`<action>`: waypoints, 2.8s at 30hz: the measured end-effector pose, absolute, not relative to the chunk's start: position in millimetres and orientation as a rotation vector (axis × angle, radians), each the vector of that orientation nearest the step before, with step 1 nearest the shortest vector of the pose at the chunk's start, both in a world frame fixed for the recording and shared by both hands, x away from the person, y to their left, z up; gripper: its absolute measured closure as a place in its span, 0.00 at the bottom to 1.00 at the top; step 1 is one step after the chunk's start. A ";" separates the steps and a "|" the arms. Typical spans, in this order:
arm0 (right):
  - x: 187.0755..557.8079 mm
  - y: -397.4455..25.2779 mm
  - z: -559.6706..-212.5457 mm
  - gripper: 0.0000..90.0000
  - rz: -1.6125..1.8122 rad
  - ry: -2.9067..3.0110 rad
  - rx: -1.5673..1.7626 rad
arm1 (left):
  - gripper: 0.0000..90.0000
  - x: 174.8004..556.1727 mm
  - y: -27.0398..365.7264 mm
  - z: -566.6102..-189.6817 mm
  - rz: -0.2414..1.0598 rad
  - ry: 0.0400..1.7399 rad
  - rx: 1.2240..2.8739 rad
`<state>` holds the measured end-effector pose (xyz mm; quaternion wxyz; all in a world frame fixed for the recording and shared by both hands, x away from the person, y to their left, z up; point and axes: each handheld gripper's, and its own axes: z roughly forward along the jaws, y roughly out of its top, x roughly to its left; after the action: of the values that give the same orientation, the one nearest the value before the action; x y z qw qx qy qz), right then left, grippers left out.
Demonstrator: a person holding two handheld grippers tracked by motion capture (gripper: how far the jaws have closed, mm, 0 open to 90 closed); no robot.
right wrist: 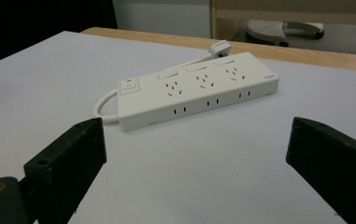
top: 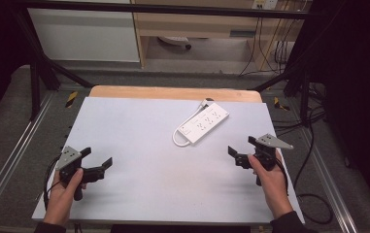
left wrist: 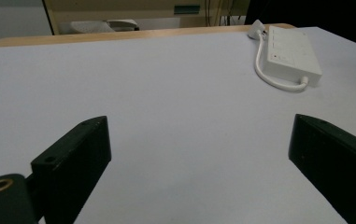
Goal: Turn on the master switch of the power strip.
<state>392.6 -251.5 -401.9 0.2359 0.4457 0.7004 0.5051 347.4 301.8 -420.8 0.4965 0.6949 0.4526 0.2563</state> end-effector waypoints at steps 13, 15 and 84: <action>419.1 -238.9 -387.1 0.05 1.396 1.891 1.209 | 0.07 345.4 303.2 -422.2 0.607 1.107 1.690; 426.3 -236.4 -384.4 0.05 1.398 1.893 1.212 | 0.07 345.4 303.6 -422.3 0.603 1.109 1.690; 518.4 -164.5 -377.0 0.96 1.416 1.794 1.174 | 0.06 346.9 301.8 -423.9 0.563 1.094 1.707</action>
<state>518.4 -164.5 -377.0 0.2822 0.4384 0.6698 0.5286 346.9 301.8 -423.9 0.4958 0.7046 0.4514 0.2323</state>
